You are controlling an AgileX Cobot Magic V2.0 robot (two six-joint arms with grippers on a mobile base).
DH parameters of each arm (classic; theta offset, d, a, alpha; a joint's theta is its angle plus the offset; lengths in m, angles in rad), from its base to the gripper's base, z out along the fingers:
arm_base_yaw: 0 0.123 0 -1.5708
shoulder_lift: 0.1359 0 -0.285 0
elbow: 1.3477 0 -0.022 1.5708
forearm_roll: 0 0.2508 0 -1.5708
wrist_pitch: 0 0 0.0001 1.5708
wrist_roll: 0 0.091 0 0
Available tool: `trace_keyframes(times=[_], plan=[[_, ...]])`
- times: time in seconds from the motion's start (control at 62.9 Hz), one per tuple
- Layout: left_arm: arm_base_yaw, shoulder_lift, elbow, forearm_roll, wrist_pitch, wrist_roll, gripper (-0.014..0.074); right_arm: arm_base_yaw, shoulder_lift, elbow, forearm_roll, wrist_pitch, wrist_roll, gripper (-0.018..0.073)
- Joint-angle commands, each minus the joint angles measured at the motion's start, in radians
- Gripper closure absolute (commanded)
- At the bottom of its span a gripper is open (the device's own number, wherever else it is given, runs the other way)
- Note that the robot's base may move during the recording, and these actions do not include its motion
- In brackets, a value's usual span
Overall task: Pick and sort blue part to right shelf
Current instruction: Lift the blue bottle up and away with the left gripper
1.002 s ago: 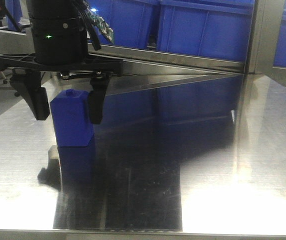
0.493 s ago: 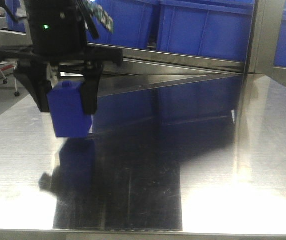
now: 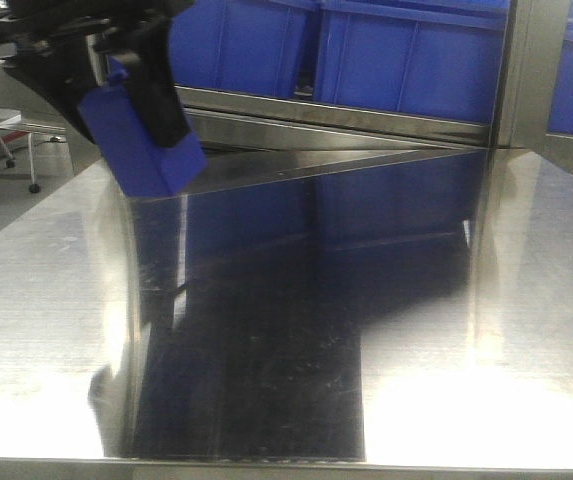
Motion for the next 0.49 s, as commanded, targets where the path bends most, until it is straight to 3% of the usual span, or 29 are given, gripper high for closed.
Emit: trace_keyframes(times=[0.0, 0.286, 0.477], plan=[[0.025, -0.117, 0.054, -0.028, -0.185, 0.027, 0.0335, -0.005, 0.005, -0.03, -0.013, -0.09, 0.001, 0.0137], [0.127, -0.366, 0.349, -0.028, -0.607, 0.027, 0.0335, -0.005, 0.005, -0.03, -0.013, -0.09, 0.001, 0.0137], [0.225, -0.544, 0.506, -0.028, -0.763, 0.027, 0.0335, -0.005, 0.005, -0.03, -0.013, -0.09, 0.001, 0.0137]])
